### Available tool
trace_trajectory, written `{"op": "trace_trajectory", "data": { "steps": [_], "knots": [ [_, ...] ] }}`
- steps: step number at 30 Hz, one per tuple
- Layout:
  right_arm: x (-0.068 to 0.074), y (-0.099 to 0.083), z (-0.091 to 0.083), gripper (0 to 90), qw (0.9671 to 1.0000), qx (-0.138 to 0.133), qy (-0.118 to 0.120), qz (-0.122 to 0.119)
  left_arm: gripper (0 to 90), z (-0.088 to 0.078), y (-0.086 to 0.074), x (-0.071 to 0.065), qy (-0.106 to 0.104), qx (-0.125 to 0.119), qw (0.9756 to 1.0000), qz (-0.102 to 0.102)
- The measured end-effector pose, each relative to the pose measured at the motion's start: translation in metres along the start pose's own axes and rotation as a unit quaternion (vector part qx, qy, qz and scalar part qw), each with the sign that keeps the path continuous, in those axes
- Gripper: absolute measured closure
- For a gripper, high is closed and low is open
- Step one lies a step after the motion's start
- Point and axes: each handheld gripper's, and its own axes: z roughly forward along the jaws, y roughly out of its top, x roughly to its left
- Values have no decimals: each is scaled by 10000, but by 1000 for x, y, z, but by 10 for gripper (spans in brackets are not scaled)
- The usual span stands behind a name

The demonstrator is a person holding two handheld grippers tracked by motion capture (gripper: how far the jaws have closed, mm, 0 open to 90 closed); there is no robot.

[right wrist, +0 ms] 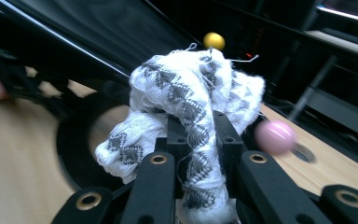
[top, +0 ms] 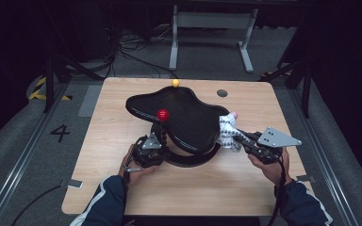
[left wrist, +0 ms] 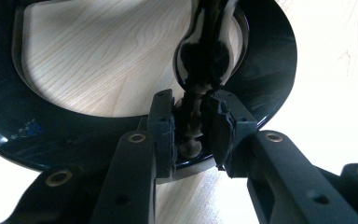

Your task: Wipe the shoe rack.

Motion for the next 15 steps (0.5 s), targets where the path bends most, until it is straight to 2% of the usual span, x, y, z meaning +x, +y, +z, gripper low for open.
{"op": "trace_trajectory", "data": {
  "steps": [2,3,6,7,9,12,15],
  "knots": [
    [7,5,0,806,9999,-71,127,-41,705,0,0,0,-5,5,10000,-5],
    [9,7,0,806,9998,-104,169,-74,706,1,1,1,-8,17,10000,81],
    [21,17,-1,805,9990,-193,324,-238,717,2,1,1,16,-5,10000,10],
    [24,19,-2,804,9988,-214,339,-271,721,1,1,2,17,31,10000,63],
    [26,21,-2,803,9983,-271,418,-297,739,2,1,3,31,-8,10000,9],
    [25,20,0,803,9988,-131,291,-377,742,2,1,4,36,-2,10000,30],
    [12,10,5,804,9999,72,31,-153,743,1,1,4,24,7,10000,52]
  ]
}}
